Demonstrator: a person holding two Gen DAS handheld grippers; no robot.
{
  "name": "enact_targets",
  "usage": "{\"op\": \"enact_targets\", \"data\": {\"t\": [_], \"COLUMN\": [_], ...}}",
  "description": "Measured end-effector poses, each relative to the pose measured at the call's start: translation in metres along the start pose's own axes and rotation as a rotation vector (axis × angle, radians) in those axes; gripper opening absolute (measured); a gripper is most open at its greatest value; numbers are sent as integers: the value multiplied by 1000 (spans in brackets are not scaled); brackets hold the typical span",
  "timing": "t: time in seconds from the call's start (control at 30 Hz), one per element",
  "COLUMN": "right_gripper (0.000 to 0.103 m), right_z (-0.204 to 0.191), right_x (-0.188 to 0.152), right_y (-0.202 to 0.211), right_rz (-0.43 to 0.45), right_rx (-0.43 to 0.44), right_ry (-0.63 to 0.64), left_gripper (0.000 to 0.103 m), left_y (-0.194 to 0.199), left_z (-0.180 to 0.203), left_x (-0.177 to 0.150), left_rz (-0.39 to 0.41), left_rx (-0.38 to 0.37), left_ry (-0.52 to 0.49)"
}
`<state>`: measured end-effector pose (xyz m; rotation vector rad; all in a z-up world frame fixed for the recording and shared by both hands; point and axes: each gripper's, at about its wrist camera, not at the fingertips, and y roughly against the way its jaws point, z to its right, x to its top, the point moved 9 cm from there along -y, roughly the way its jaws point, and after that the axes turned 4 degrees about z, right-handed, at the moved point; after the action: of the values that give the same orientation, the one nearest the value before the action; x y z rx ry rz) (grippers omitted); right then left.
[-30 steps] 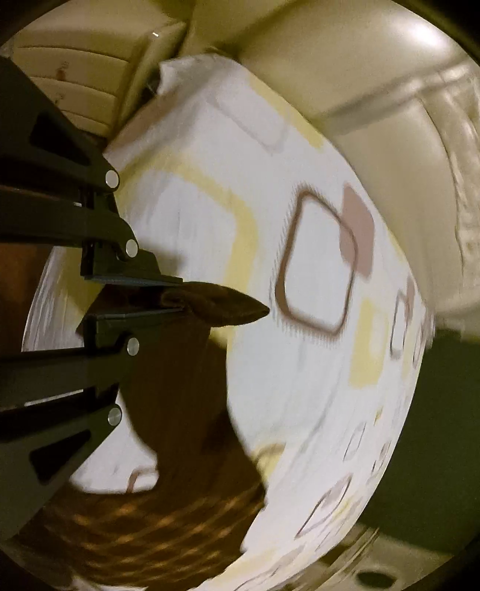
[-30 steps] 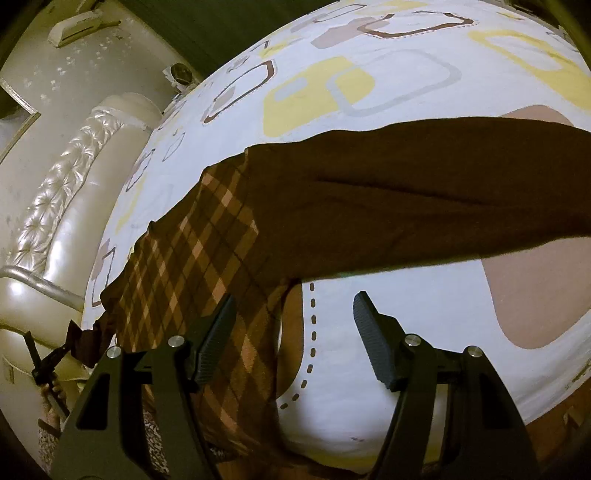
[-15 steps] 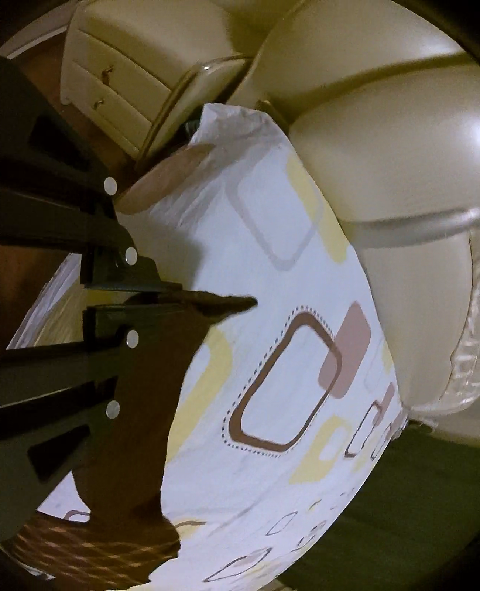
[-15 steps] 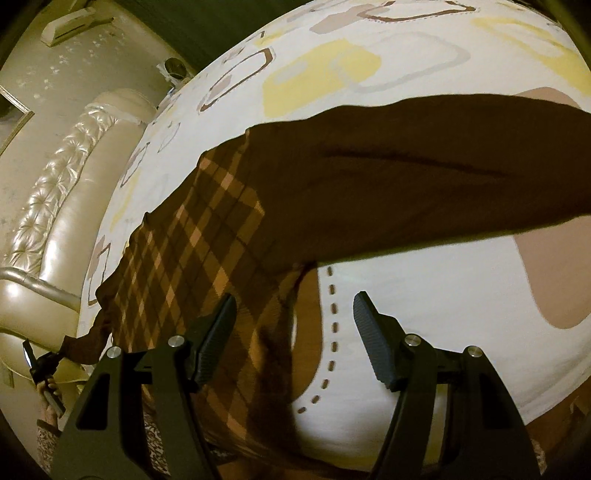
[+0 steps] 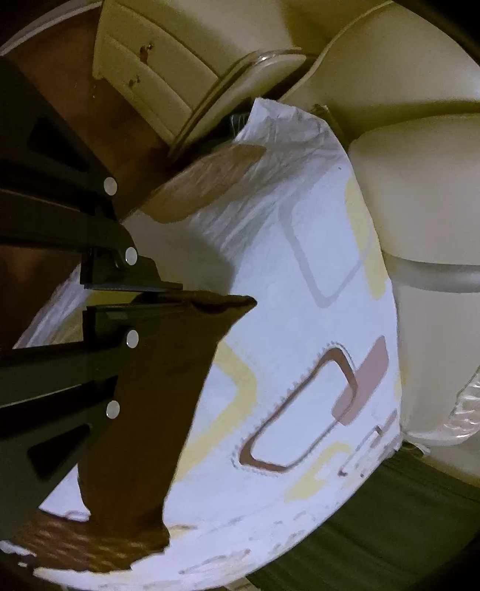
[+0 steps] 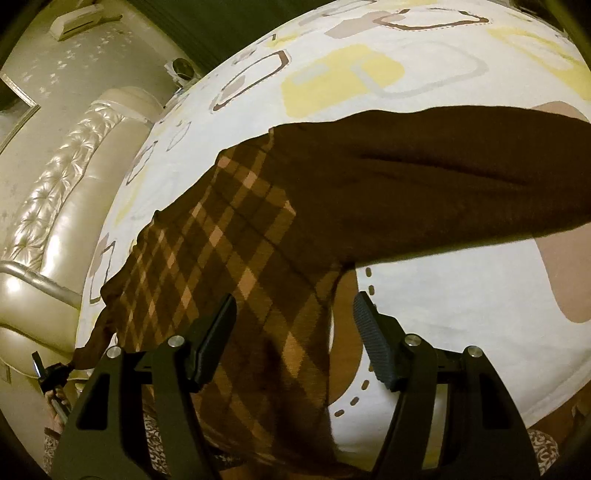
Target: Fold small clothes
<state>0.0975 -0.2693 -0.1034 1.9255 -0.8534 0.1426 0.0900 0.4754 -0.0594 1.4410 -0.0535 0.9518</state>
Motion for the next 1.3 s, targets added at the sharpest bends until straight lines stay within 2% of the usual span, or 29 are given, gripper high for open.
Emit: {"op": "enact_targets", "data": {"t": [0.07, 0.27, 0.47, 0.57, 0.77, 0.97, 1.17, 1.3], "right_gripper": [66, 66, 66, 66, 66, 66, 66, 66], "right_z": [-2, -9, -12, -12, -14, -16, -11, -6], "right_x": [-1, -2, -2, -2, -3, -5, -11, -13], "right_y": [0, 4, 16, 22, 30, 34, 28, 26], "right_rz": [-3, -2, 5, 7, -4, -9, -32, -40], "right_rx": [1, 16, 35, 43, 61, 83, 90, 89], "right_ry": [5, 16, 36, 49, 79, 93, 84, 73], "left_gripper": [5, 5, 5, 5, 5, 5, 5, 4], "left_y": [10, 52, 102, 125, 157, 154, 138, 124], "left_z": [12, 87, 194, 257, 390, 490, 565, 602], "left_x": [4, 8, 9, -2, -54, -121, -197, -248], "left_rz": [17, 79, 115, 124, 97, 14, -59, -121], "left_rx": [-42, -136, -269, -336, -476, -568, -611, -620], "left_ry": [1, -127, -235, -313, -484, -587, -684, -730]}}
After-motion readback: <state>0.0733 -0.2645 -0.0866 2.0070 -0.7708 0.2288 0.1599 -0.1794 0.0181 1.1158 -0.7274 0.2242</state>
